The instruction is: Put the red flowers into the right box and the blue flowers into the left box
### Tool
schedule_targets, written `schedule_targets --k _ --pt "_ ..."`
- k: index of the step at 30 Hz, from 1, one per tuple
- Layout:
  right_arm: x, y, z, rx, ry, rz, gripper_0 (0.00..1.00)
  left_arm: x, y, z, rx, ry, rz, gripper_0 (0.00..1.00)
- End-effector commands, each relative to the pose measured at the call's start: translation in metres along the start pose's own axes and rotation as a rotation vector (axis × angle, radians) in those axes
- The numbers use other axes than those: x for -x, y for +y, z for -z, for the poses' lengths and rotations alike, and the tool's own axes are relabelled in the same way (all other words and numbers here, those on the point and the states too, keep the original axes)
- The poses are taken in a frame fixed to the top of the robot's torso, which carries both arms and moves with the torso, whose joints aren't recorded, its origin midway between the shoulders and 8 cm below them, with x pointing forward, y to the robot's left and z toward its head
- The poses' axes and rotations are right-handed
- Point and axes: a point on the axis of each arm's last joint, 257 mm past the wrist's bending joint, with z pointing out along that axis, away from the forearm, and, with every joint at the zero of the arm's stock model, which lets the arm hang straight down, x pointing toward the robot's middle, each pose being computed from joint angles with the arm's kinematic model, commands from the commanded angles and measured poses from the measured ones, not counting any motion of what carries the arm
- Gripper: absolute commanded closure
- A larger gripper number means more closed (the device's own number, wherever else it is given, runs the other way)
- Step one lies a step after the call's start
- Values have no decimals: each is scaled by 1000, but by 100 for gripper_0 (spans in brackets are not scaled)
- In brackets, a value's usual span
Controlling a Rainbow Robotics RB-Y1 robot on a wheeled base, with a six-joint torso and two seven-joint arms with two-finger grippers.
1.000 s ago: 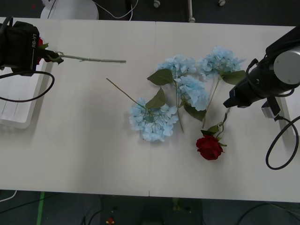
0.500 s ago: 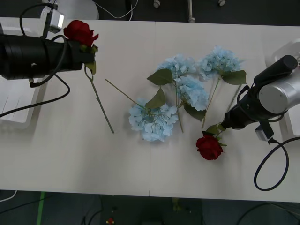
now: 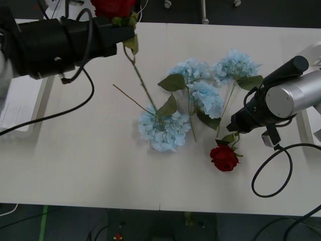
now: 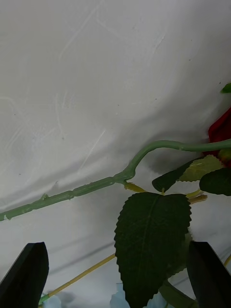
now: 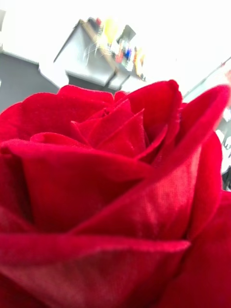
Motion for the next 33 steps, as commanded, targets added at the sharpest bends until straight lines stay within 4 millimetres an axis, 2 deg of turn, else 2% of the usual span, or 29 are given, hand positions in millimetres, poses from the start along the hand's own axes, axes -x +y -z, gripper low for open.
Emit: schedule_targets --k 1,4,8,22,31,33 --pt "1 -2 -8 -7 -9 -21 17 -50 -26 -45 -69 0 139 100" --pt "6 0 -14 -8 -16 -31 17 -59 -32 -56 -85 4 164 100" --pt "10 1 -21 -14 -25 -39 17 -62 -38 -61 -94 3 169 100" --pt "22 2 -36 -14 -59 -38 17 -64 -41 -63 -101 5 179 100" --pt "24 3 -36 -9 -67 -41 17 -64 -40 -63 -98 5 184 100" --pt "26 2 -37 -14 -73 -31 25 -64 -40 -62 -98 5 187 100"
